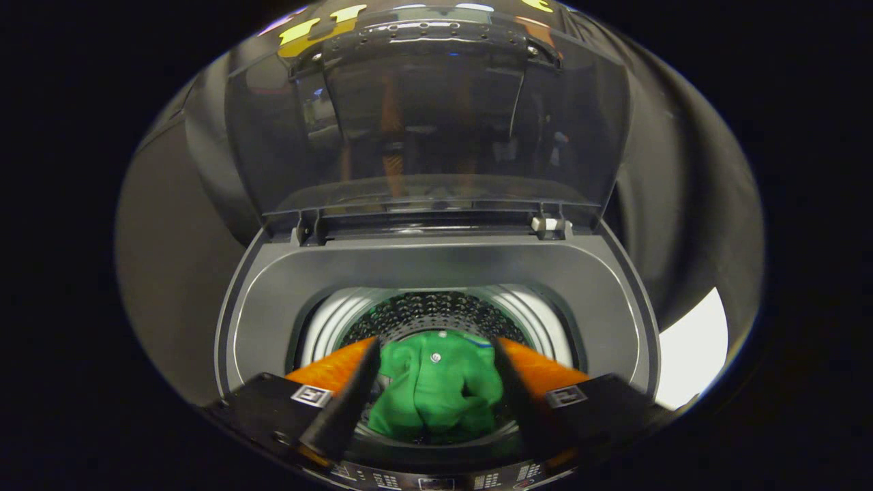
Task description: Put the clothes into the washing machine and then close the washing machine lid.
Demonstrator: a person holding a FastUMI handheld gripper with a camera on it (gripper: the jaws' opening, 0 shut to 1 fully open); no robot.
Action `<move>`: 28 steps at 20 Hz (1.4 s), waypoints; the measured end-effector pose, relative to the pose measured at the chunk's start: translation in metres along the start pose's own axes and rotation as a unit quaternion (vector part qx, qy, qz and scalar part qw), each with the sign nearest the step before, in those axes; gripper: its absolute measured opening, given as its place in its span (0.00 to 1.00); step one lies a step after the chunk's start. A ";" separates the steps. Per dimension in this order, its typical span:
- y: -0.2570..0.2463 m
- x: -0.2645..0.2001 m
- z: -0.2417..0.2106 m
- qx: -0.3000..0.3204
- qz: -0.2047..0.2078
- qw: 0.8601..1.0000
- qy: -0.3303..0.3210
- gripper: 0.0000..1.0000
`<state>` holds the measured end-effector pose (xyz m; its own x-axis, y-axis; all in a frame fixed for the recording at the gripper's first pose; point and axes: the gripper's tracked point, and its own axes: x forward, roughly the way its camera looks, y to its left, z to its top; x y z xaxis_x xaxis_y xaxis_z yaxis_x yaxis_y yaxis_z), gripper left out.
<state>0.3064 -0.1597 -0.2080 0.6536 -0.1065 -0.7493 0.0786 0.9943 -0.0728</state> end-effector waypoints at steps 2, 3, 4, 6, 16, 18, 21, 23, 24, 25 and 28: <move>0.003 -0.004 -0.003 -0.002 0.004 1.000 0.003 0.83; 0.002 -0.007 -0.002 -0.003 0.003 1.000 0.002 0.97; 0.003 -0.008 -0.001 -0.005 0.004 1.000 0.000 0.96; 0.006 -0.016 0.006 -0.003 0.008 1.000 -0.008 0.96; 0.035 -0.134 0.147 -0.025 0.062 0.987 -0.145 0.96; 0.037 -0.156 0.176 -0.025 0.071 0.982 -0.170 0.96; 0.031 -0.179 0.216 -0.020 0.069 0.975 -0.211 0.96; 0.032 -0.183 0.238 -0.011 0.078 0.970 -0.230 0.96; 0.034 -0.183 0.250 -0.005 0.083 0.967 -0.240 0.96; 0.035 -0.180 0.259 -0.002 0.088 0.965 -0.246 0.96; 0.025 -0.151 0.281 0.020 0.077 0.963 -0.256 0.97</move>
<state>0.4208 -0.1220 0.0880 0.9447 0.0406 -0.3255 -0.0269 0.9986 0.0464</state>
